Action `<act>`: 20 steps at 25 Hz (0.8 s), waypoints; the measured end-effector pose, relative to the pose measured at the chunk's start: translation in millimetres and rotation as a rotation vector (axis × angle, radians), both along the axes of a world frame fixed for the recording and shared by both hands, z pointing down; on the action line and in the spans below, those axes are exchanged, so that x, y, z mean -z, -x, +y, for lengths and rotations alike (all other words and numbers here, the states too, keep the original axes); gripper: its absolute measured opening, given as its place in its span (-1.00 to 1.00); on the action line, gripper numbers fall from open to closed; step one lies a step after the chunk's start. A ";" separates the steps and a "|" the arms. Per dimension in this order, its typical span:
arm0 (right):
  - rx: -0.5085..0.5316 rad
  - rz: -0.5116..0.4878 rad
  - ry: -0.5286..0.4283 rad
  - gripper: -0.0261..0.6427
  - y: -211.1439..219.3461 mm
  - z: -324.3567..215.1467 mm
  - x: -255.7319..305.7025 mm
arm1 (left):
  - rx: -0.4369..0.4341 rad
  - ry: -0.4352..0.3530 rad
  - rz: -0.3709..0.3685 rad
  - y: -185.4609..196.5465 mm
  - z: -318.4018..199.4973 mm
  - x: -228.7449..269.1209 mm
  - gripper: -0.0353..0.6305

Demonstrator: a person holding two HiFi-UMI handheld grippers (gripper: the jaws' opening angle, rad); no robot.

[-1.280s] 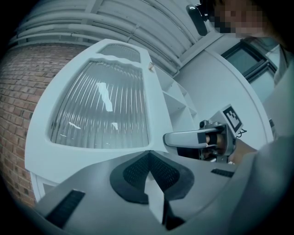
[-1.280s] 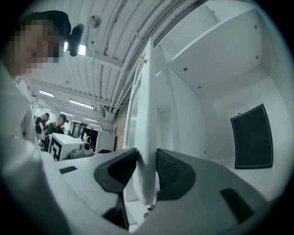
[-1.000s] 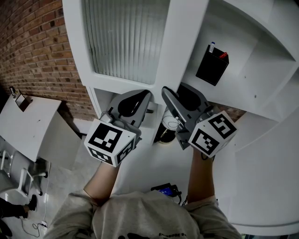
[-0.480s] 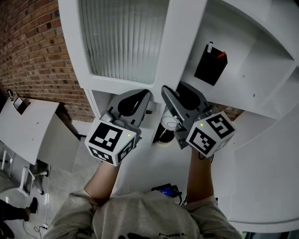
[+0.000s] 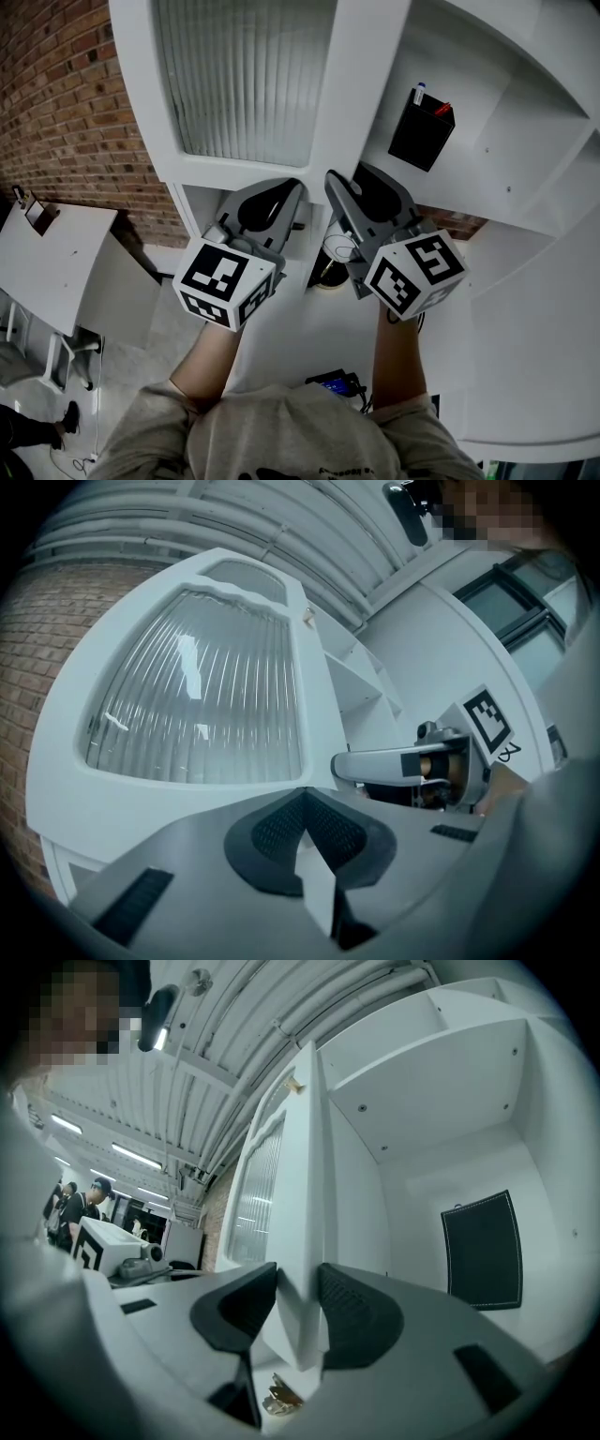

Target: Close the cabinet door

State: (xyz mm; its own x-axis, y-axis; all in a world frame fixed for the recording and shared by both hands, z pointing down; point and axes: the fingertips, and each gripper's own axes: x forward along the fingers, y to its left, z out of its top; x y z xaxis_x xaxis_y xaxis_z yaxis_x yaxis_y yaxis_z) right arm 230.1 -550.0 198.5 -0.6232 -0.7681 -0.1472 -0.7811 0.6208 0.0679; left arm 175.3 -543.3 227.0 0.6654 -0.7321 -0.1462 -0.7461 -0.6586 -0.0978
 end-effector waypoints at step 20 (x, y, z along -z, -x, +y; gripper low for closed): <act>-0.201 -0.007 -0.051 -0.50 -20.6 0.5 2.2 | -0.006 0.007 0.011 -2.0 -13.6 -1.5 -0.87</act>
State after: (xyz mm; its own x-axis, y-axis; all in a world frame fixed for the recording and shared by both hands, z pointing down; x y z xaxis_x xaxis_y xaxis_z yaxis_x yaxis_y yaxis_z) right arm 250.6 -549.5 196.3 -0.4566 -0.8684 -0.1935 -0.8896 0.4479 0.0893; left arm 177.3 -556.9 228.5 0.6680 -0.7292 -0.1481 -0.7432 -0.6636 -0.0849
